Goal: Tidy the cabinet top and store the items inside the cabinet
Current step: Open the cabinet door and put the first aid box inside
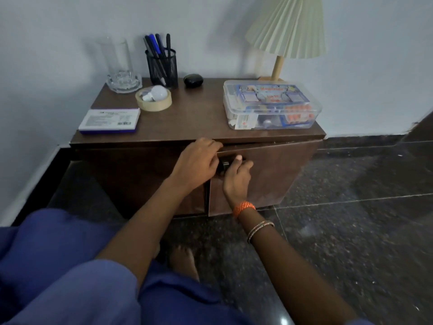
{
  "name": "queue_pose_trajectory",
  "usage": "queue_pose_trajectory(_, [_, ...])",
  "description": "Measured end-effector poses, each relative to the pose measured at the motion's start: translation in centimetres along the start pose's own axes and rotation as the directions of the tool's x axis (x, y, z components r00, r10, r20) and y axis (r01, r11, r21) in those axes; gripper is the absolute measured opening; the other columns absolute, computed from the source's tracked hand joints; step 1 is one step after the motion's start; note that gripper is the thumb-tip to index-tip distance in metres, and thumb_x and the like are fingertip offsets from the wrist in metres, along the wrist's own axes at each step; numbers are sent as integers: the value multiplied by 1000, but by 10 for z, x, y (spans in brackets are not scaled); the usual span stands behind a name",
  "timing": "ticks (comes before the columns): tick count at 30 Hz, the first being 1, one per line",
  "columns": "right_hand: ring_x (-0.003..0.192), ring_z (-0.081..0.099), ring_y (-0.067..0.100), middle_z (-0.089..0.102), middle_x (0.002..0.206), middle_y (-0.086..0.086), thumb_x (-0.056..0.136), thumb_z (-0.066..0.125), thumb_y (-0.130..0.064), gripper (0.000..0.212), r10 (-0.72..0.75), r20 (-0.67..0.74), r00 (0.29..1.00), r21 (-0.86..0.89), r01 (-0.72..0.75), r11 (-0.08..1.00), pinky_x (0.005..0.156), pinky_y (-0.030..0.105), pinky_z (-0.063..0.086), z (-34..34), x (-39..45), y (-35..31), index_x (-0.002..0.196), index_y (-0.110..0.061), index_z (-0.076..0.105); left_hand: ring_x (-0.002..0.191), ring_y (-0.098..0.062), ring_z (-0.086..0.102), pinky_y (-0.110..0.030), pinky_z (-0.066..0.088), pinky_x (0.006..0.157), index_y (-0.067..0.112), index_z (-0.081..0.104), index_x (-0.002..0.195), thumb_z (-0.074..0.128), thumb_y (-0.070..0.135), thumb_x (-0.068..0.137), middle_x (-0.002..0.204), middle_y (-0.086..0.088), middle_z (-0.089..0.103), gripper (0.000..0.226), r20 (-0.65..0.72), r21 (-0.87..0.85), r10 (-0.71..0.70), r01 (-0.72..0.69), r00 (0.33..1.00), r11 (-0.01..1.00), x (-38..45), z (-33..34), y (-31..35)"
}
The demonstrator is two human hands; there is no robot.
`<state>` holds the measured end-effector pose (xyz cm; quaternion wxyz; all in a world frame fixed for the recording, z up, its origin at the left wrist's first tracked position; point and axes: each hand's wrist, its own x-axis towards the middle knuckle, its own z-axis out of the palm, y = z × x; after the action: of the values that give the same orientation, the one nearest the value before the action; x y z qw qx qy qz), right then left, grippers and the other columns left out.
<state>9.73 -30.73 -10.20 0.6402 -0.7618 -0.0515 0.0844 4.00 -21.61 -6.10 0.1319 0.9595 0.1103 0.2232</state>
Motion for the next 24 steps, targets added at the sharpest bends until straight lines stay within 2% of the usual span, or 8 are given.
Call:
queue_pose_trajectory(3, [111, 55, 38, 55, 125, 27, 101, 28, -41, 48, 149, -74, 986, 78, -143, 987, 82, 27, 38, -4, 3, -4, 119, 2, 39, 78, -15, 60, -24, 46, 76, 5, 67, 110, 45, 21, 96, 91, -5, 68, 30, 159, -284, -212, 250, 964, 926, 9, -13, 6])
queue_pose_trajectory(5, [115, 53, 40, 50, 131, 28, 97, 29, -52, 60, 288, -98, 953, 124, -275, 953, 91, 32, 42, -7, 13, -6, 124, 2, 35, 63, -17, 55, -26, 44, 64, 0, 69, 97, 44, 26, 97, 74, -8, 64, 36, 308, -315, -292, 386, 906, 867, 26, -22, 11])
queue_pose_trajectory(8, [124, 44, 43, 36, 143, 26, 88, 36, -65, 83, 421, -113, 900, 149, -403, 903, 103, 47, 41, -21, 25, -9, 139, -1, 23, 78, -24, 65, -35, 57, 75, 3, 73, 86, 49, 23, 90, 78, -7, 69, 32, 383, -333, -362, 493, 850, 804, 42, -28, 12])
queue_pose_trajectory(10, [131, 36, 44, 25, 149, 25, 89, 44, -60, 88, 435, -115, 893, 67, -430, 900, 108, 47, 35, -39, 33, -8, 147, -2, 13, 73, -19, 65, -34, 59, 72, 4, 72, 79, 50, 18, 87, 71, -2, 69, 27, 432, -406, -401, 572, 808, 713, 37, -24, 12])
queue_pose_trajectory(13, [137, 30, 40, 21, 152, 25, 94, 52, -34, 79, 399, -74, 914, 0, -400, 916, 109, 42, 30, -58, 36, -14, 149, 2, 8, 65, -19, 65, -31, 57, 69, 5, 71, 77, 51, 13, 84, 69, -7, 70, 23, 591, -485, -362, 676, 721, 555, 21, -21, 19])
queue_pose_trajectory(15, [136, 32, 40, 20, 154, 23, 90, 57, -27, 86, 377, -99, 921, 50, -374, 926, 111, 42, 30, -60, 46, -21, 151, -5, 1, 70, -21, 68, -30, 57, 70, 4, 71, 81, 50, 13, 85, 76, -12, 71, 23, 675, -476, -307, 713, 671, 515, 14, -24, 23])
queue_pose_trajectory(19, [127, 44, 41, 27, 151, 23, 79, 56, -20, 100, 403, -73, 912, 93, -396, 914, 106, 45, 41, -66, 40, -33, 150, -13, -13, 75, -19, 71, -30, 57, 73, 7, 72, 85, 40, 17, 89, 70, -6, 73, 33, 782, -464, -205, 769, 589, 439, 7, -20, 17])
queue_pose_trajectory(24, [130, 42, 40, 26, 151, 24, 77, 53, -20, 100, 393, -33, 919, 102, -388, 916, 107, 46, 40, -76, 33, -33, 150, -16, -14, 75, -17, 67, -31, 55, 70, 9, 70, 97, 38, 20, 90, 82, -3, 75, 35, 762, -557, -232, 795, 604, 239, -3, 1, 22])
